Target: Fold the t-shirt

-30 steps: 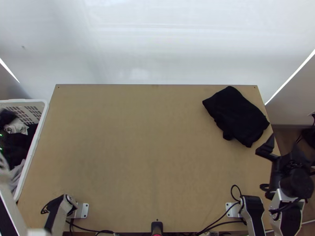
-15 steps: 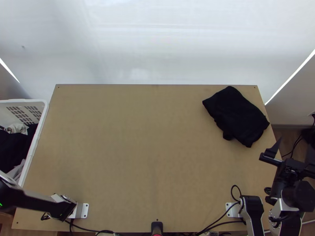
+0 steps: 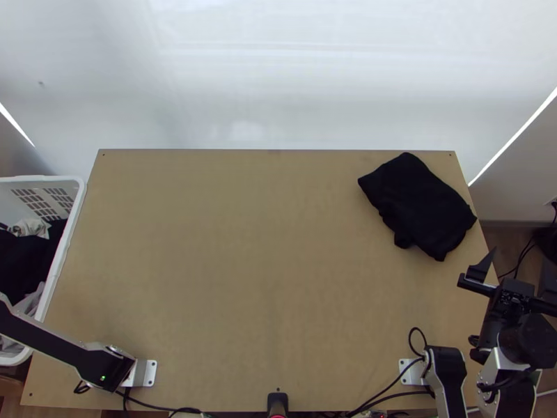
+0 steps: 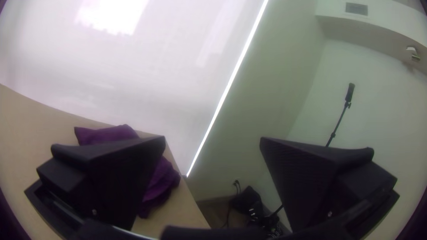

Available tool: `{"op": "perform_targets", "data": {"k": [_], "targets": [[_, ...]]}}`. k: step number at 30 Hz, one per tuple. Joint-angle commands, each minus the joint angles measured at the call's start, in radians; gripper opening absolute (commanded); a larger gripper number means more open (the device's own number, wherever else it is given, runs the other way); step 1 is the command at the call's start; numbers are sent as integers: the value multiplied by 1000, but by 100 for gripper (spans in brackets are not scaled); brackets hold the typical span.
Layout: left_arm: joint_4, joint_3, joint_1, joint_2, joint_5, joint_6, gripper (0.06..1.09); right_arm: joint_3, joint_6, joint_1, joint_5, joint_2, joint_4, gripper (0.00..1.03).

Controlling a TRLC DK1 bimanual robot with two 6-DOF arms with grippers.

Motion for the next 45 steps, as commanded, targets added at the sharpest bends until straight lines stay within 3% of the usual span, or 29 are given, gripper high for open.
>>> {"op": "perform_targets", "data": {"k": [1, 4, 5, 6, 7, 9, 10, 12, 13, 14, 15, 19, 25, 36, 43, 45], "targets": [[-7, 146, 21, 156, -4, 43, 104, 5, 6, -8, 1, 17, -7, 99], [-12, 182, 17, 186, 48, 63, 103, 9, 21, -8, 1, 35, -7, 99], [-12, 182, 10, 197, 102, 89, 92, 11, 27, -8, 1, 43, -7, 99], [6, 185, 4, 215, 102, 106, 70, 15, 35, -8, 1, 51, -7, 99], [30, 187, 1, 229, 105, 128, 39, 22, 43, -8, 0, 60, -7, 99], [30, 181, -3, 232, 197, 175, 38, 32, 52, -8, 1, 72, -7, 99], [-17, 195, -8, 234, 270, 209, 31, 37, 55, -8, 1, 77, -7, 98], [-213, 302, -10, 278, 361, 188, 15, 41, 58, -8, 0, 83, -7, 98], [-357, 399, -8, 320, 517, 174, 10, 43, 61, -8, 1, 83, -7, 98], [-550, 523, -5, 390, 588, 168, 9, 45, 63, -8, 1, 83, -7, 98], [-632, 586, -3, 433, 592, 149, 9, 45, 63, -8, 0, 83, -7, 98], [-678, 491, 3, 341, 744, 154, 9, 46, 67, -8, 1, 84, -9, 98], [-616, 351, 12, -116, 1017, 117, 9, 41, 75, -9, 1, 83, -15, 98], [-527, 474, -22, -496, 1117, -84, 9, 14, 128, -8, 1, 75, -24, 98], [-526, 445, -226, -691, 1158, -104, 9, -15, 132, -8, 1, 31, -48, 98], [-503, 403, -321, -746, 1157, -153, 9, -26, 147, -8, 0, 18, -65, 98]]}}
